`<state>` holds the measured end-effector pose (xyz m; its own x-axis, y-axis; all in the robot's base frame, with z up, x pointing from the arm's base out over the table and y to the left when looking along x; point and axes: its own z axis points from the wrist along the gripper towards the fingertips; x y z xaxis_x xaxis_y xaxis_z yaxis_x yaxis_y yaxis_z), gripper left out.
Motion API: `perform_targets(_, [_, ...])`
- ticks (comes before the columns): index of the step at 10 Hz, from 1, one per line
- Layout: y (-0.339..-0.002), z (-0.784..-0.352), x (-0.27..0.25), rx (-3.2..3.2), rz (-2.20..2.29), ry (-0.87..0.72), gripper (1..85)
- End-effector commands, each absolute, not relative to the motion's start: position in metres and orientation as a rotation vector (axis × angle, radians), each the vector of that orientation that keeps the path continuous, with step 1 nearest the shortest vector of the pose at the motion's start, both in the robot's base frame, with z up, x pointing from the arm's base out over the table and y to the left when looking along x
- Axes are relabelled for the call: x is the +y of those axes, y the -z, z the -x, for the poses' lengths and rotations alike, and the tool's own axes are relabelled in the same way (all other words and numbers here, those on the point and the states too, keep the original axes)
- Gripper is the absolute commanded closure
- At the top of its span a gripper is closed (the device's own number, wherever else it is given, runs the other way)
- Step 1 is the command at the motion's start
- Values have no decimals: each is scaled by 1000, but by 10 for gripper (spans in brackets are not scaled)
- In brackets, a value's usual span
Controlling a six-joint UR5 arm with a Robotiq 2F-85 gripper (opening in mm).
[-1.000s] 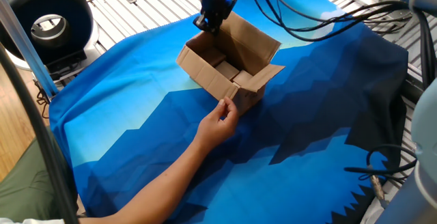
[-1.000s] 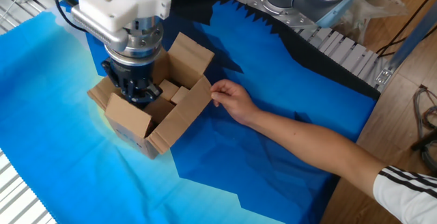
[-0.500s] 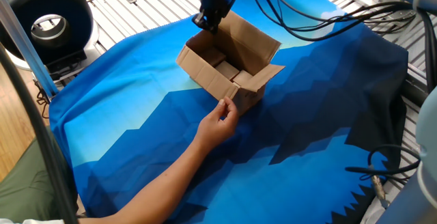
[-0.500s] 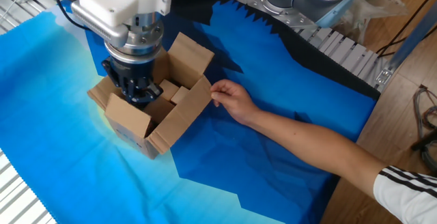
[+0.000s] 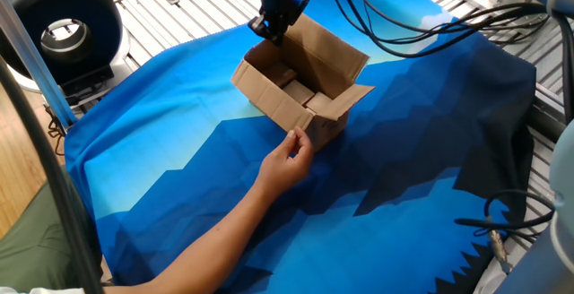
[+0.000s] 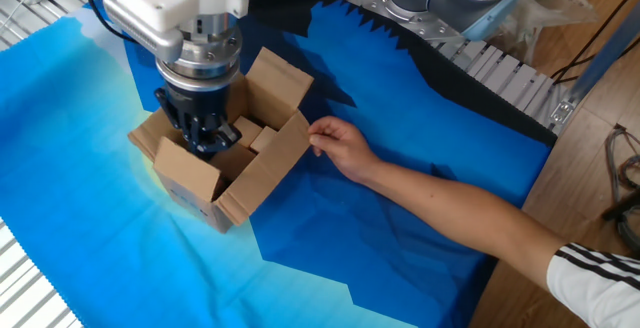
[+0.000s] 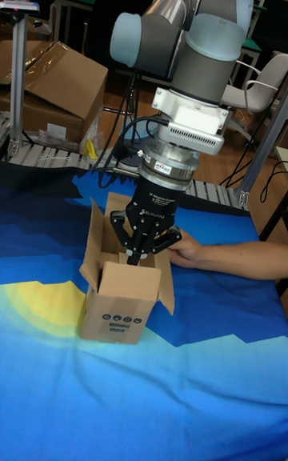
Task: Open a box
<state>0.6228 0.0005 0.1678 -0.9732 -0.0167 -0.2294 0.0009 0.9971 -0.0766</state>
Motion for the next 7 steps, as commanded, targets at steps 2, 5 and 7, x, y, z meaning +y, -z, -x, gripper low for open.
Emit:
perform_targets(2, [-171,-631,13,2876,-37,28,843])
perform_targets(5, [-164,-650,16,2907,-28,26,843])
perform_targets(7, [-160,-665,25,2916,-26,24,843])
